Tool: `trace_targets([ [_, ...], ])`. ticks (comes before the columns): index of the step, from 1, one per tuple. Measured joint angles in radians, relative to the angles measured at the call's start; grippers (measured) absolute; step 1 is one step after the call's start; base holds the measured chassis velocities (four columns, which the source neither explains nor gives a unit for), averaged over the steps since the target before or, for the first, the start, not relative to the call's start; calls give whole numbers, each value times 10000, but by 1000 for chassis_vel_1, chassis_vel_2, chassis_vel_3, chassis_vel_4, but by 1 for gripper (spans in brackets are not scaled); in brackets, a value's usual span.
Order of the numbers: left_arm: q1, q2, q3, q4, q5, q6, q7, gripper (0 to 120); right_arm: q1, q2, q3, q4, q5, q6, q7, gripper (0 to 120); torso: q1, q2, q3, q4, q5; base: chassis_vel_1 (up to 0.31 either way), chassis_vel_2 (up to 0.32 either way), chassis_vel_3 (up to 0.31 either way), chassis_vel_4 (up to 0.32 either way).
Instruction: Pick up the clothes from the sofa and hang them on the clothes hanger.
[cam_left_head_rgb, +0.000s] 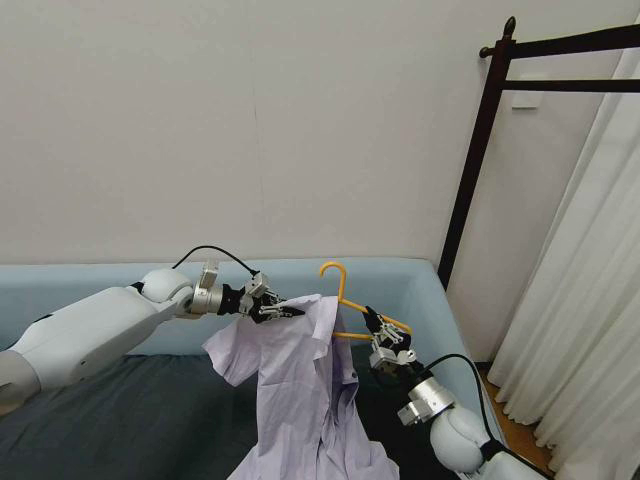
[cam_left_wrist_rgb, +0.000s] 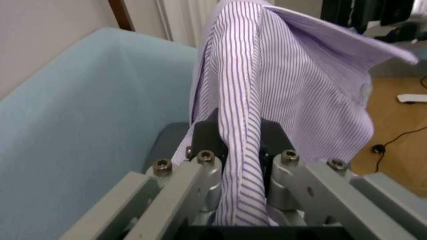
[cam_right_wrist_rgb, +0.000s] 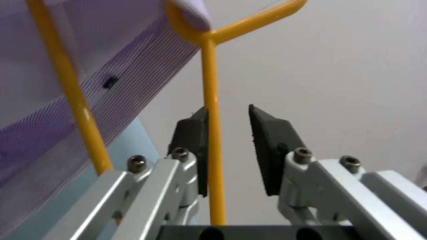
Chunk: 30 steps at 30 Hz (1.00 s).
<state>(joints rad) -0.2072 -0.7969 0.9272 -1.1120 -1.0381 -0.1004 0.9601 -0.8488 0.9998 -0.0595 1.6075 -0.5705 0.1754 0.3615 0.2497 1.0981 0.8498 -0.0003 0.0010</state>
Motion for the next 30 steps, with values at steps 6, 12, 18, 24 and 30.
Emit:
trace_targets([
  [6, 363, 316, -348, -123, 83, -158, -1, 8, -661, -186, 63, 913, 1142, 21, -90, 51, 1, 0, 0, 0, -1, 0, 0, 0, 0],
  [12, 1174, 866, -810, -305, 246, -321, -137, 8, -1723, -363, 149, 1568, 2814, -228, -408, 69, -1, 1, -1, -4, -1, 0, 0, 0, 0],
  [18, 3114, 1456, -2939, -550, 538, -426, -350, 8, -1713, -465, -205, 1017, 4516, -1253, -898, 93, -1, 1, -1, -2, 1, 0, 0, 0, 0],
  [24, 5032, 1931, -4698, -809, 728, -443, -416, 8, -1083, -332, -898, 142, 5962, -2404, -1290, 100, -1, 1, -1, 1, -3, 0, 0, 0, 0],
  [30, 7098, 2310, -6267, -979, 897, -593, -405, 8, -435, 578, -1421, -1166, 7914, -3154, -1476, 100, -1, 1, 0, 2, -2, 0, 0, 0, 0],
])
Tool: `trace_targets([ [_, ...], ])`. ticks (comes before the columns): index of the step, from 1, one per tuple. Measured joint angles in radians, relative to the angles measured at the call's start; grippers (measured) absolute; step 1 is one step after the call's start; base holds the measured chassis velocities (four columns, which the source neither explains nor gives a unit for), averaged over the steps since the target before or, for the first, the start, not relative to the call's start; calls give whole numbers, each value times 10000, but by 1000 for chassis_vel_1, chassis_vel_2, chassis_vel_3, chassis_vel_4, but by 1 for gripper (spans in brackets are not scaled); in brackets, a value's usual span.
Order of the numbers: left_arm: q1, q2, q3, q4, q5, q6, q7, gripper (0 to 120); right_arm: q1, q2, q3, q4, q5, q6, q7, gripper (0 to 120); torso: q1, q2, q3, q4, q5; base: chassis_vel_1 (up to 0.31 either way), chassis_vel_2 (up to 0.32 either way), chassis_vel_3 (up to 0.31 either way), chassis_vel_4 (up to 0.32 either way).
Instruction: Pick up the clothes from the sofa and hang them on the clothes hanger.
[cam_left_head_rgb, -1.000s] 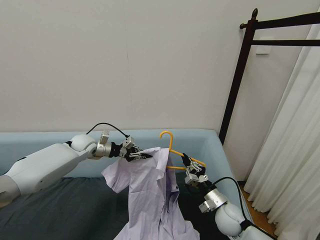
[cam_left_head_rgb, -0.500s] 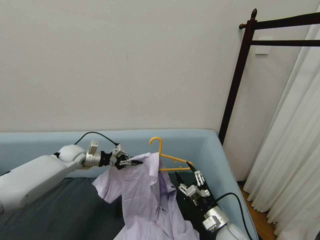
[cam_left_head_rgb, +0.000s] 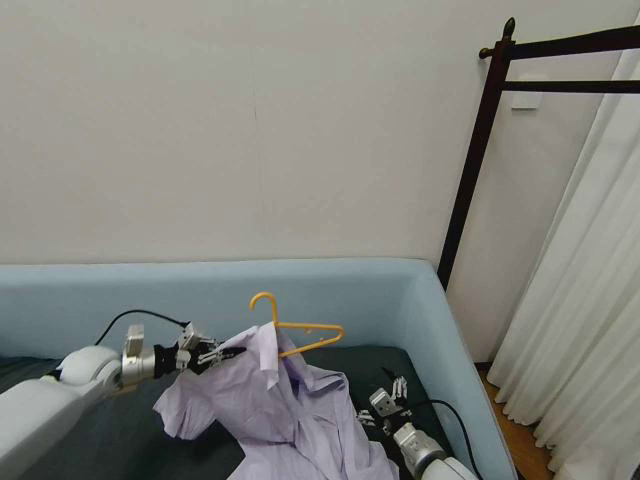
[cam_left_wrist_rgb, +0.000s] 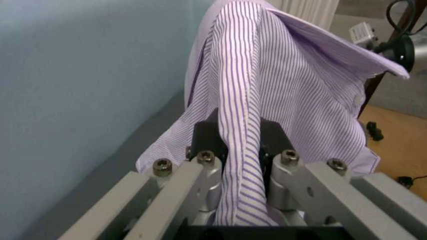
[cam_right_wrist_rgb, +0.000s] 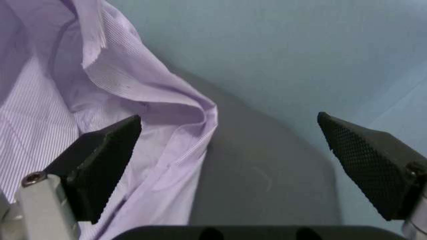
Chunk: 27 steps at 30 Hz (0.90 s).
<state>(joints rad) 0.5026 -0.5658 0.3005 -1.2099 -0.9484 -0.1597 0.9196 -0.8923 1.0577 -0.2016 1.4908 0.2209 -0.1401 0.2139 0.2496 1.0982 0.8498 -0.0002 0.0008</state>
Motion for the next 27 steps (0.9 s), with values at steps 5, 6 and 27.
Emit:
trace_targets([
  [5, 755, 39, -865, 72, 102, -126, 4, 8, 399, 535, -287, -695, -47, 11, 55, 100, 0, 0, 0, -3, 1, 0, 0, 0, 0],
  [6, 755, 39, -865, 72, 102, -126, 4, 8, 399, 535, -287, -695, -47, 11, 55, 100, 0, 0, 0, -3, 1, 0, 0, 0, 0],
  [27, 1659, 197, -1918, -339, -162, -144, -293, 8, 2680, 3698, -118, -7074, -5808, 2515, -140, 100, 2, -1, 1, -2, 2, 0, 0, 0, 0],
])
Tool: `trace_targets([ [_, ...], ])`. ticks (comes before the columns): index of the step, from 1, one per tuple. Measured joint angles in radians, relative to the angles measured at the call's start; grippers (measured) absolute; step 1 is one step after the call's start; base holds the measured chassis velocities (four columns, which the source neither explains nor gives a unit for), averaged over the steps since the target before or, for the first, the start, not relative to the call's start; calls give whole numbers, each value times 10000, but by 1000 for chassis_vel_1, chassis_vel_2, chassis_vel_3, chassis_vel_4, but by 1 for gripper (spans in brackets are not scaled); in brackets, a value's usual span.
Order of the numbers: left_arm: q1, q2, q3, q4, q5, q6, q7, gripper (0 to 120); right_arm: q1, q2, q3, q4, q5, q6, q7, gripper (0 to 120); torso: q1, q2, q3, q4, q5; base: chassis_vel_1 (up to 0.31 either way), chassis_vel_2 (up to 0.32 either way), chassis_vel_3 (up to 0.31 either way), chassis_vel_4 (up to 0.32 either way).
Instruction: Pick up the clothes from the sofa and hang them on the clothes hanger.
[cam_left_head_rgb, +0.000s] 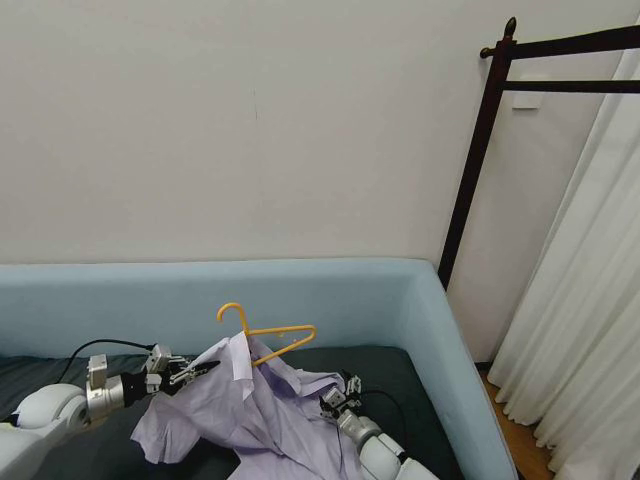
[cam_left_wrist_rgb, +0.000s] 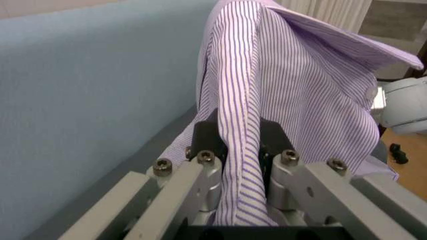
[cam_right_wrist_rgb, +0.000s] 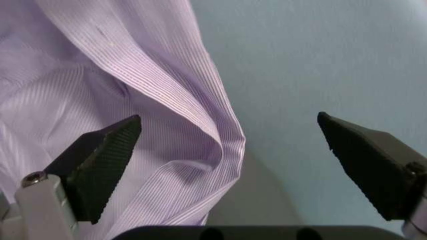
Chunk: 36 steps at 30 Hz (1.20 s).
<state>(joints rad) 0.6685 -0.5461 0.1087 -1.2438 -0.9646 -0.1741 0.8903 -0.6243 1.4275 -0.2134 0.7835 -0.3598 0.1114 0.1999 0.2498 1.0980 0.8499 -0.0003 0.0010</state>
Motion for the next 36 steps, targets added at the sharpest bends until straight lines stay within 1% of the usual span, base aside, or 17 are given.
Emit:
trace_targets([
  [1, 0, 0, 0, 0, 0, 0, 0, 8, 0, 0, 0, 0, 0, 0, 0, 100, 0, 0, 0, 0, 0, 0, 0, 0, 0],
  [4, 64, 13, -23, -46, -3, 9, 0, 8, 128, 393, 534, -716, -1726, 540, 248, 100, 0, 0, 0, 0, -1, 0, 0, 0, 0],
  [6, 66, 2, -24, -49, -4, 12, -1, 8, 166, 481, 683, -895, -2169, 671, 291, 100, 0, 0, 0, 0, 0, 0, 0, 0, 0],
  [8, 47, -26, -18, -56, -6, 30, -8, 8, 230, 595, 936, -1232, -2873, 848, 352, 94, 0, 0, 0, 1, -1, 0, 0, 0, 0],
  [9, 47, -26, -18, -56, -6, 30, -8, 8, 230, 595, 936, -1232, -2873, 848, 352, 94, 0, 0, 0, 1, -1, 0, 0, 0, 0],
  [12, -16, -63, 13, -90, -24, 50, -22, 8, 322, 748, 1287, -1737, -4081, 929, 439, 80, 0, 0, 0, -1, 0, 0, 0, 0, 0],
  [14, -24, -66, 18, -100, -30, 58, -31, 8, 341, 787, 1410, -1877, -4364, 959, 477, 77, 0, 0, 0, -2, 0, 0, 0, 0, 0],
  [15, -27, -65, 20, -118, -37, 65, -39, 8, 368, 837, 1588, -2048, -4702, 1009, 542, 72, 0, 0, 0, -2, 0, 0, 0, 0, 0],
  [20, 4, -14, 22, -131, -40, 70, -39, 8, 451, 874, 1654, -2104, -4999, 1083, 684, 62, 0, 0, 0, 1, 1, 0, 0, 0, 0],
  [23, 59, 18, 21, -171, -50, 81, -29, 8, 530, 896, 1628, -2196, -5145, 1240, 713, 50, 0, 0, 0, 1, 0, 0, 0, 0, 0],
  [24, 59, 18, 21, -171, -50, 81, -29, 8, 530, 896, 1628, -2196, -5145, 1240, 713, 50, 0, 0, 0, 1, 0, 0, 0, 0, 0],
  [26, 16, 19, 75, -156, -50, 93, -10, 8, 555, 910, 1522, -2231, -5275, 1334, 704, 40, 0, 0, 0, 0, 0, 0, 0, 0, 0],
  [28, -15, 9, 94, -136, -52, 101, -8, 8, 570, 933, 1509, -2265, -5307, 1355, 693, 37, 0, 0, 0, 0, 0, 0, 0, 0, 0],
  [30, -66, -11, 123, -107, -61, 109, -7, 8, 608, 989, 1507, -2341, -5344, 1376, 653, 29, 0, 0, 0, 0, 1, 0, 0, 0, 0],
  [31, -66, -11, 123, -107, -61, 109, -7, 8, 608, 989, 1507, -2341, -5344, 1376, 653, 29, 0, 0, 0, 0, 1, 0, 0, 0, 0],
  [35, -99, 0, 153, -98, -80, 114, 8, 8, 688, 1033, 1548, -2514, -5477, 1462, 535, 8, 0, 0, 0, 0, 0, 0, 0, 0, 0],
  [36, -99, 0, 153, -98, -80, 114, 8, 8, 688, 1033, 1548, -2514, -5477, 1462, 535, 8, 0, 0, 0, 0, 0, 0, 0, 0, 0],
])
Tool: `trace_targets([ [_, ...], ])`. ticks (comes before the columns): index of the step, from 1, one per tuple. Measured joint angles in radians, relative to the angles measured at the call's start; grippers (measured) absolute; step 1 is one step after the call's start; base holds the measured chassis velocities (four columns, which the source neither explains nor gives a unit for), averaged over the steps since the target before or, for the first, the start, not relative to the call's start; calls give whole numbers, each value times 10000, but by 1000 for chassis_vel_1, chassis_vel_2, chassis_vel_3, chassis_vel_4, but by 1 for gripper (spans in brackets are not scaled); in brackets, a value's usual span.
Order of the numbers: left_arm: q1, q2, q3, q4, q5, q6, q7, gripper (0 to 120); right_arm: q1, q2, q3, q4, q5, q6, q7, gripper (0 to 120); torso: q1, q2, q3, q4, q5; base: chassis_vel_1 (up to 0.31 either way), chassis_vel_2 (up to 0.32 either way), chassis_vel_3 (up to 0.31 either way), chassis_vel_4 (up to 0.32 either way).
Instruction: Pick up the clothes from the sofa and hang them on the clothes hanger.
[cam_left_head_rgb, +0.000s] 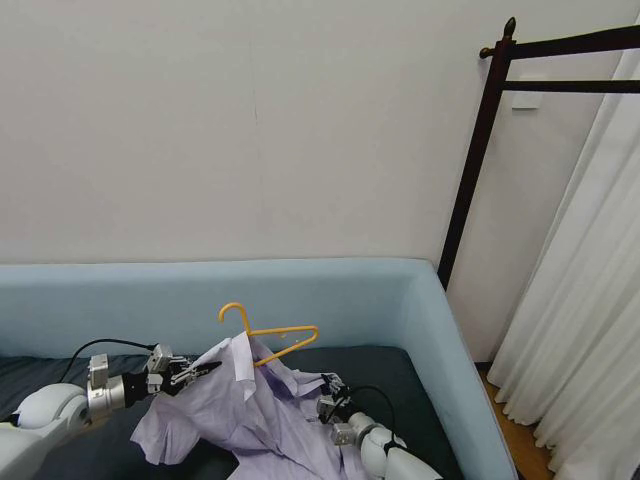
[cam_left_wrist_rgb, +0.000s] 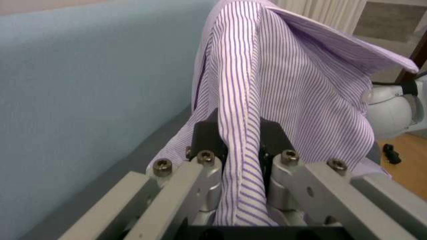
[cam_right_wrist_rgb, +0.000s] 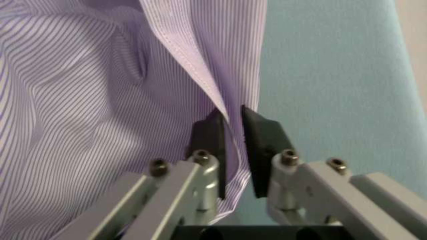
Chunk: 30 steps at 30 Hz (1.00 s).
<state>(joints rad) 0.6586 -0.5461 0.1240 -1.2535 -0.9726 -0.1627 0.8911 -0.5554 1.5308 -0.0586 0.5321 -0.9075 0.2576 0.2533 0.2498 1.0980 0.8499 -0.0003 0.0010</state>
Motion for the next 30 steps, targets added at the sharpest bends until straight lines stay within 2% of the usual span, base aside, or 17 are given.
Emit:
trace_targets([
  [2, 11, 35, -2, 4, -4, 0, 29, 8, 23, -3, 35, -65, -12, 53, -94, 0, -1, 0, 0, -1, 1, 0, 0, 0, 0],
  [8, 55, 83, -49, 45, 4, -50, 104, 8, 23, -113, -63, 24, 734, 115, -353, 0, 0, -1, 0, 0, 0, 0, 0, 0, 0],
  [12, 53, 173, -142, 63, 79, -165, 245, 8, 23, -634, -796, 1009, 2803, -103, -593, 0, 0, -1, 0, 0, 2, 0, 0, 0, 0],
  [13, 53, 173, -142, 63, 79, -165, 245, 8, 23, -634, -796, 1009, 2803, -103, -593, 0, 0, -1, 0, 0, 2, 0, 0, 0, 0],
  [14, 94, 307, -242, 76, 299, -238, 435, 8, 31, -1181, -1420, 1996, 4170, -523, -822, 0, 0, 0, 0, -3, 0, 0, 0, 0, 0],
  [15, 196, 401, -373, 76, 456, -317, 581, 8, 51, -1435, -1660, 2464, 4793, -736, -966, 0, 0, 0, 0, -5, 3, 0, 0, 0, 0],
  [16, 253, 476, -452, 87, 593, -374, 700, 8, 88, -1795, -1891, 3008, 5591, -1026, -1146, 0, 0, 0, 0, 5, 6, 0, 0, 0, 0],
  [17, 253, 476, -452, 87, 593, -374, 700, 8, 88, -1795, -1891, 3008, 5591, -1026, -1146, 0, 0, 0, 0, 5, 6, 0, 0, 0, 0],
  [21, 198, 579, -634, 130, 867, -518, 974, 8, 426, -3233, -2564, 4990, 8323, -2577, -1685, 0, -1, 0, -1, -1, 1, 0, 0, 0, 0],
  [22, 198, 579, -634, 130, 867, -518, 974, 8, 426, -3233, -2564, 4990, 8323, -2577, -1685, 0, -1, 0, -1, -1, 1, 0, 0, 0, 0],
  [24, 78, 608, -674, 138, 1171, -606, 1220, 8, 693, -3793, -2788, 6012, 9583, -3561, -1801, 0, 0, 0, -1, -8, 1, 0, 0, 0, 0],
  [26, 45, 639, -685, 109, 1327, -642, 1319, 8, 790, -3920, -2804, 6345, 10026, -3887, -1802, 0, 0, 0, -1, -8, 2, 0, 0, 0, 0],
  [28, -29, 708, -714, -18, 1435, -639, 1222, 8, 1120, -4442, -2799, 7869, 11058, -4560, -1651, 0, -1, 0, -1, 6, 1, 0, 0, 0, 0],
  [30, -93, 707, -708, -26, 1458, -625, 1101, 8, 1165, -4645, -2802, 8413, 11206, -4689, -1576, 0, -1, 0, -1, 4, 0, 0, 0, 0, 0],
])
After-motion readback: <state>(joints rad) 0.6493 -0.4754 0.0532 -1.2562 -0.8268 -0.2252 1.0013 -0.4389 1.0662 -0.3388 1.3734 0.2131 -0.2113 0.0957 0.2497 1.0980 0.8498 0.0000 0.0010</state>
